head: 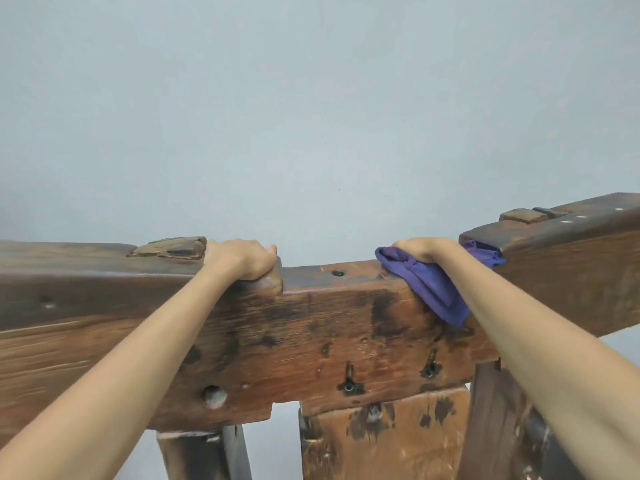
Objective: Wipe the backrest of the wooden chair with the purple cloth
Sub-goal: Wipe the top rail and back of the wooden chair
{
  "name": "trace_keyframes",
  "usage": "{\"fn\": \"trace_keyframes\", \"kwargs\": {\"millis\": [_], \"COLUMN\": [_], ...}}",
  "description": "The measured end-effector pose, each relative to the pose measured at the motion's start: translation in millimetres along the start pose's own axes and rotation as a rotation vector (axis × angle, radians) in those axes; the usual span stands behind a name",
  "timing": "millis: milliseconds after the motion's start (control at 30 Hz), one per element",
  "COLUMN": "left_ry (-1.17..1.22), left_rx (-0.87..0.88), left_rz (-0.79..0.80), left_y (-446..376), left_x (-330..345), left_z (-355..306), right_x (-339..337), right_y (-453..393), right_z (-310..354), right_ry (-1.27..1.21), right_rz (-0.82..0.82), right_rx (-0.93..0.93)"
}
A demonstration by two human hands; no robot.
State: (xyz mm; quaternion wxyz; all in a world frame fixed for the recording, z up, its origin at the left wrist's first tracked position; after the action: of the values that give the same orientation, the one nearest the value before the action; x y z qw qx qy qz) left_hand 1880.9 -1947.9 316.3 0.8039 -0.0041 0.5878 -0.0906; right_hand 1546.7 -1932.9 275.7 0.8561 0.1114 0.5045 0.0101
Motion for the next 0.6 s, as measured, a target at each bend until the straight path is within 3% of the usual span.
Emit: {"fn": "trace_keyframes", "kwargs": {"millis": [133,233,300,433,600], "left_ry": [0.044,0.073,0.058,0.005,0.001], "left_rx": [0.002,0.008,0.010,0.033,0.025], "left_rz": [-0.016,-0.019,-0.014,0.019,0.054], "left_y": [2.7,3.2,1.3,4.8,6.8], "left_x": [-2.8,-4.5,-2.6,1.7,-0.3], "left_z": [-5.5,-4.8,0.0,0.5,2.3], "right_x": [56.6,89.6,94.9,96.1,10.4], "right_y": [-11.4,20.0,49.9,120.7,140.4], "right_z": [95.4,171.4,183.9,124.8,-23.3], "right_ry": [-0.041,-0.016,-0.038,0.116,0.184], "right_rz": [0.015,-0.016,-0.139,-0.458,-0.703], "right_rx": [-0.094,-0.282,-0.362,-0.479,-0.093]}}
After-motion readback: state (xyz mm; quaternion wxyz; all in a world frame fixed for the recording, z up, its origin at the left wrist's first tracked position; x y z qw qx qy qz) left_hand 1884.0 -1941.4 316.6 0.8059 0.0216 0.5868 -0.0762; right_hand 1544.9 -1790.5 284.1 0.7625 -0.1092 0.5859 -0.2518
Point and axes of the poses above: each hand's wrist, its own y-axis away from the middle knuckle, its own x-axis out of the palm, z = x × y, the point moved 7 cm from there along -y, towards the middle knuckle, and after that the axes turned 14 degrees about -y, right-handed, at the moved point
